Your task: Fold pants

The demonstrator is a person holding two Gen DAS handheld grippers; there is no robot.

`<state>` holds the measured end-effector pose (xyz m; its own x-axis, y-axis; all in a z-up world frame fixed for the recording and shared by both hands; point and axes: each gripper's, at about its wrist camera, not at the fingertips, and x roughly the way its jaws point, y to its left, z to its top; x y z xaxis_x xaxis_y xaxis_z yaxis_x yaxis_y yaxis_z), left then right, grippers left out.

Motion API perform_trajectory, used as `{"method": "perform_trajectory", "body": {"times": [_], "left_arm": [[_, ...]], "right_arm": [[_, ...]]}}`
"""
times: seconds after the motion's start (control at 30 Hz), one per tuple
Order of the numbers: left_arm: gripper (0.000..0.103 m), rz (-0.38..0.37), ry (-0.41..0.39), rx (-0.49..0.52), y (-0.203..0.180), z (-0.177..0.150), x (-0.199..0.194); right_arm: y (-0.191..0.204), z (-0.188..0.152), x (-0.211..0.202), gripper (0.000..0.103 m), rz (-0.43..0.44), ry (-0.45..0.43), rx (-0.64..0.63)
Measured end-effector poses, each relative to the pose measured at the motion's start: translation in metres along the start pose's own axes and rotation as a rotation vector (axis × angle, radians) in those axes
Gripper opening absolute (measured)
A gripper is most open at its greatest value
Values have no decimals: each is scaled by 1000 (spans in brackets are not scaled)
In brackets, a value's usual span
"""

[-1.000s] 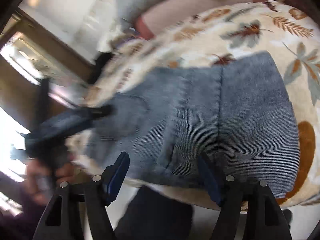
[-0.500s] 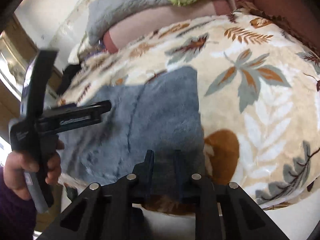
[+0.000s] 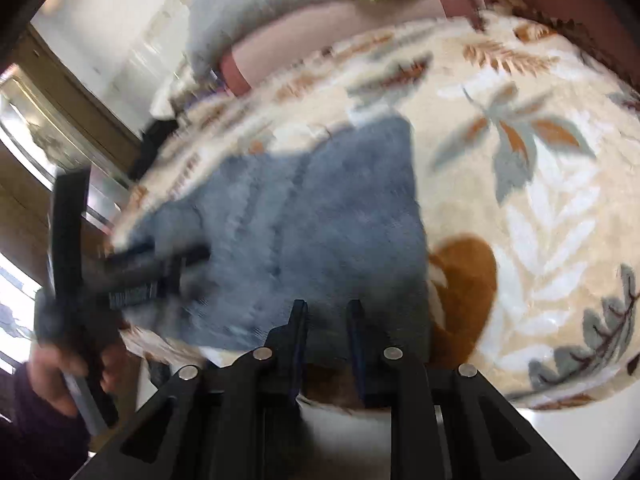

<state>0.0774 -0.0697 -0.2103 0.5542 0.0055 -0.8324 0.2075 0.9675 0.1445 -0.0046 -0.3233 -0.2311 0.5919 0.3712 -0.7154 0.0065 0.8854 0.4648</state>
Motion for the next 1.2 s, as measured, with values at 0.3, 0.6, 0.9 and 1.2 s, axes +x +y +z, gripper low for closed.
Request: {"method": "perform_trajectory", "body": {"times": [0.3,0.6,0.9,1.2], "left_arm": [[103,190,-2,-363,173,-72,-30],[103,74,92,-662,246,-123,-18],[103,-122,145,-893,260,-149,-5],[103,-267,199,-1039,258,-138,27]], "right_arm": [[41,7,19,23,39,-60,-69],[64,-3,56,24,-13,34,-155],[85,-2,51,24,104,-16,-161],[92,-1,58,24,145,2,-155]]}}
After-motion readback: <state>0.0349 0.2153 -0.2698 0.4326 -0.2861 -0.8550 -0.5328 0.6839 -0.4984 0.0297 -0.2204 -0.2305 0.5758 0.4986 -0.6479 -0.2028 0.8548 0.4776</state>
